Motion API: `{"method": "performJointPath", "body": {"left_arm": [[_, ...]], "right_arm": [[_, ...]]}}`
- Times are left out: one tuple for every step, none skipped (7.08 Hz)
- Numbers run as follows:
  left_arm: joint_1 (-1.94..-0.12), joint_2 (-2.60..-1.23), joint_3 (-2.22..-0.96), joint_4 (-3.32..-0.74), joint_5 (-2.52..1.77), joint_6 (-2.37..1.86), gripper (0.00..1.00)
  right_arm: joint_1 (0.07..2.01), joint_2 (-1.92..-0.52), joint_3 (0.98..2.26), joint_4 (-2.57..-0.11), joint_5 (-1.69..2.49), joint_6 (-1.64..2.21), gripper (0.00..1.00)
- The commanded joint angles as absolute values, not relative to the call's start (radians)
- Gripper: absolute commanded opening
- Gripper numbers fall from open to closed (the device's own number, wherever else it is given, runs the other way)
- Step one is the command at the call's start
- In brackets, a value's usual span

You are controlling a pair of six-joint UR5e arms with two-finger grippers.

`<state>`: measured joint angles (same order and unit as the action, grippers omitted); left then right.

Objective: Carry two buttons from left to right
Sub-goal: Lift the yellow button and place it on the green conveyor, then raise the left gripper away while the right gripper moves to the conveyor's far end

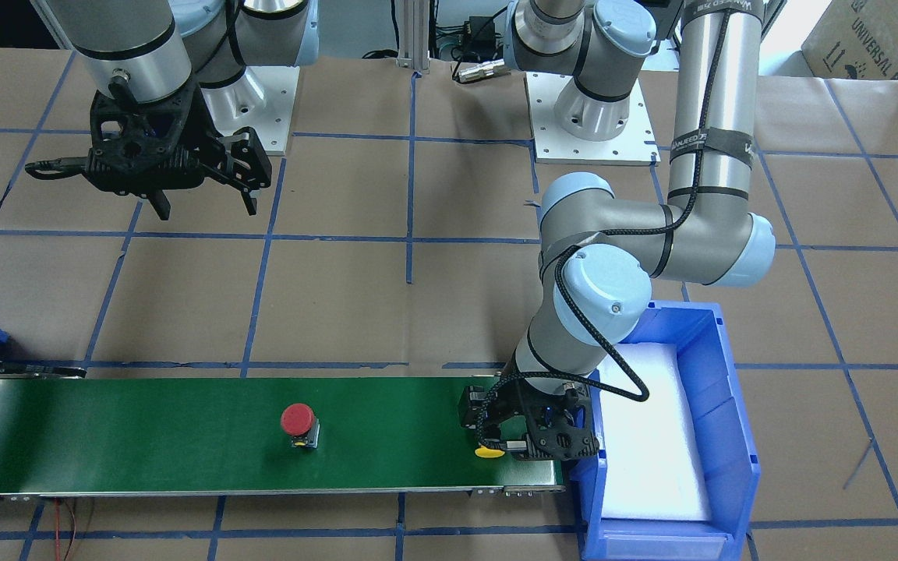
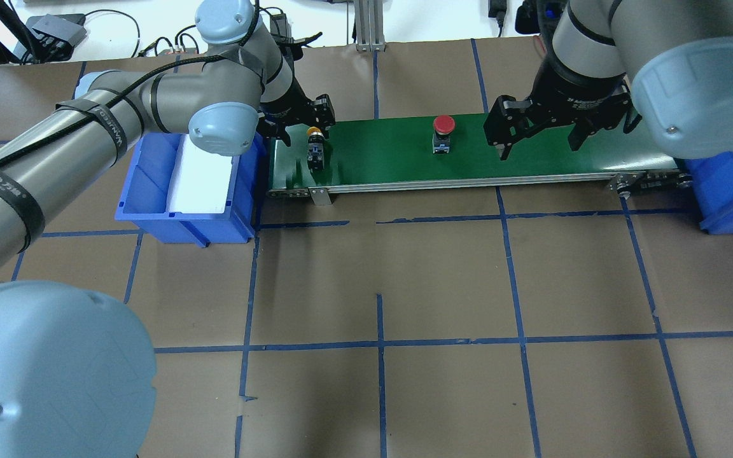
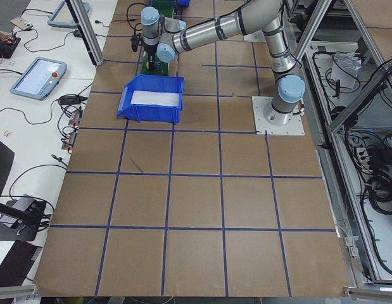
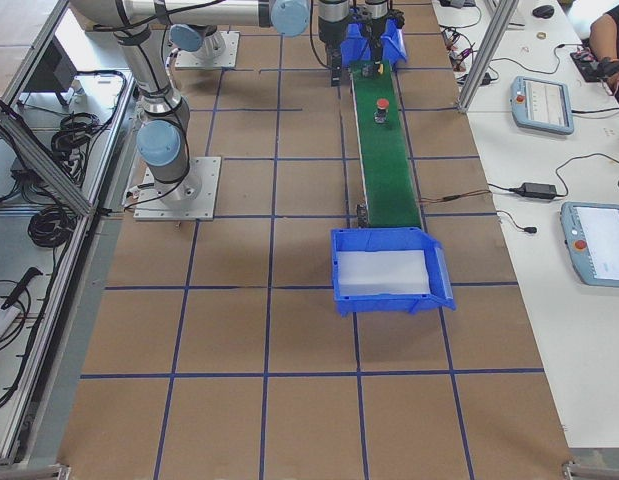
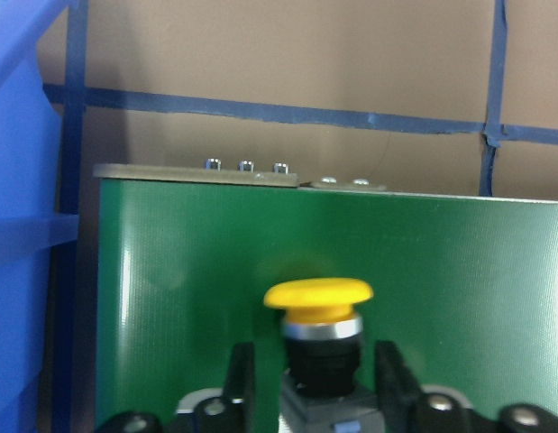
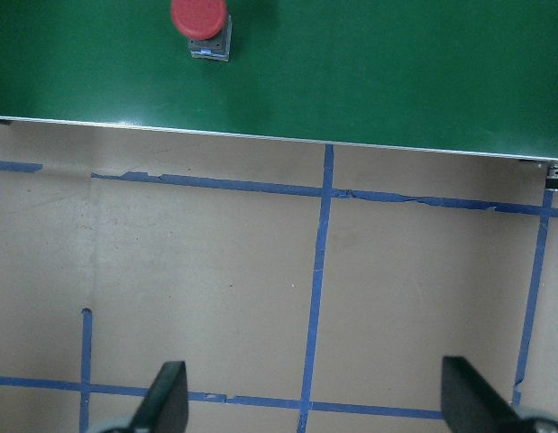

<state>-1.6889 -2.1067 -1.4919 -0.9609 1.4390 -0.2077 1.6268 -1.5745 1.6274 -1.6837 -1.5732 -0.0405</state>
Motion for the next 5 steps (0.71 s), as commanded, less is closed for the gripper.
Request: {"method": "performJointPath", "body": {"left_arm": [[-1.689,-2.047,-1.485,-1.035,1.45,-0.193,1.0],[-1.689,-1.995,-1.486,-1.146,1.45,-0.193,1.0],[-1.689,-1.924,-1.491,-1.242,1.451,-0.189,1.0],[-1.681,-1.852,-1.508,-1.3,1.469,-0.16,1.0],[-1.663,-1.797,-1.502,-1.396,1.594,-0.105,1.0]], "right_arm": [[1.625,-1.571,1.621,-1.687,-1.572,-0.041,1.0],[1.618,-1.563,1.618,-1.69,-1.571,-0.046,1.0],[1.614,-1.53,1.586,-1.672,-1.566,-0.082,1.0],[1.614,-1.49,1.509,-1.643,-1.566,-0.095,1.0],[1.614,-1.427,1.424,-1.611,-1.566,-0.103,1.0]]}}
